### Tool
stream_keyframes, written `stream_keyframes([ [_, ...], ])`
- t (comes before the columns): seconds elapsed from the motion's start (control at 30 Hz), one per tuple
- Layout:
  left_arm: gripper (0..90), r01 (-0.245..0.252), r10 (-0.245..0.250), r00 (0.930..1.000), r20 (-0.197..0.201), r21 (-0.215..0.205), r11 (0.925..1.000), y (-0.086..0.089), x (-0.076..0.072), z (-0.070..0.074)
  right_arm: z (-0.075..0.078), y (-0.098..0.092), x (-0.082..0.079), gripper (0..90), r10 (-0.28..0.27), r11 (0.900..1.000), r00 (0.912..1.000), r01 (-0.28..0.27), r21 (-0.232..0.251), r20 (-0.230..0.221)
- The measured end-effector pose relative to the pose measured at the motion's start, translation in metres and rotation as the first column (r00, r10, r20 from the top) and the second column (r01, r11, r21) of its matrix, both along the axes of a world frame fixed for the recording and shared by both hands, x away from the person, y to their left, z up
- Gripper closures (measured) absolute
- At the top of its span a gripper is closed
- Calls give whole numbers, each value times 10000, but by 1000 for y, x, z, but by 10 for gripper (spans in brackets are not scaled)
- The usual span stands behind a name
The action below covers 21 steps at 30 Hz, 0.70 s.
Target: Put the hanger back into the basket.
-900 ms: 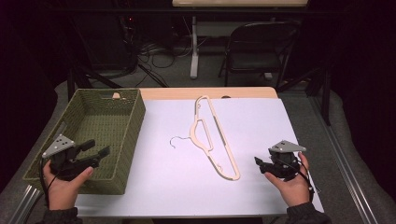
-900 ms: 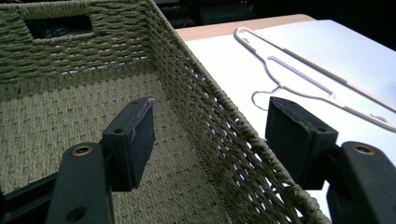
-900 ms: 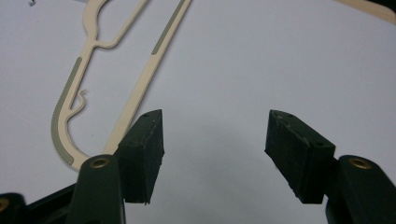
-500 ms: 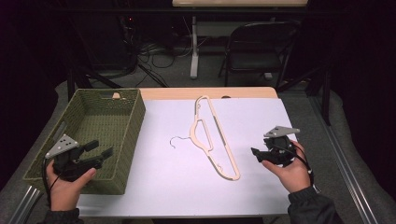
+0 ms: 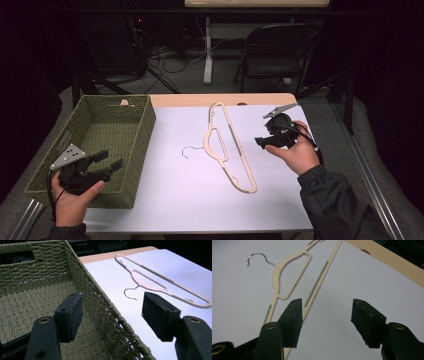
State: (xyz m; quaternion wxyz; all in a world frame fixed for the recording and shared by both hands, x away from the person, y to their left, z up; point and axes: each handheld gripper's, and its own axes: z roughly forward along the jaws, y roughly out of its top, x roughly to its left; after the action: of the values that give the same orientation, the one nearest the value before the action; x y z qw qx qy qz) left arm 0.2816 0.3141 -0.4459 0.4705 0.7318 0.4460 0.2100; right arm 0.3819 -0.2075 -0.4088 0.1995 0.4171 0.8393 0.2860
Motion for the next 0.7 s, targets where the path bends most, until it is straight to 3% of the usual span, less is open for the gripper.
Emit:
stream_keyframes([
  [0.07,331,26,-26,10000,7,27,10000,0,-1,1,2,5,6,462,73,9998,9999,-76,-164,-138],
  [0.13,331,15,-15,10000,20,19,10000,0,-1,1,0,11,14,483,217,9997,9987,-211,135,-451],
  [0.23,331,16,-16,10000,7,5,10000,0,-1,1,-2,19,20,534,342,9994,9976,-338,89,-604],
  [0.4,331,30,-30,10000,17,11,10000,-1,-1,1,-4,30,29,531,541,9981,9961,-520,321,-692],
  [0.5,331,34,-34,10000,7,-2,10000,0,-1,1,-5,35,36,523,501,9987,9962,-495,101,-712],
  [0.63,331,33,-33,10000,-20,-15,10000,-1,0,0,-7,43,42,523,545,9984,9948,-528,220,-855],
  [0.67,331,31,-31,10000,-19,-13,10000,-1,0,0,-10,49,46,523,594,9974,9964,-568,439,-609],
  [0.7,331,27,-27,10000,-29,-16,10000,-1,0,0,-8,52,48,527,589,9982,9943,-575,185,-892],
])
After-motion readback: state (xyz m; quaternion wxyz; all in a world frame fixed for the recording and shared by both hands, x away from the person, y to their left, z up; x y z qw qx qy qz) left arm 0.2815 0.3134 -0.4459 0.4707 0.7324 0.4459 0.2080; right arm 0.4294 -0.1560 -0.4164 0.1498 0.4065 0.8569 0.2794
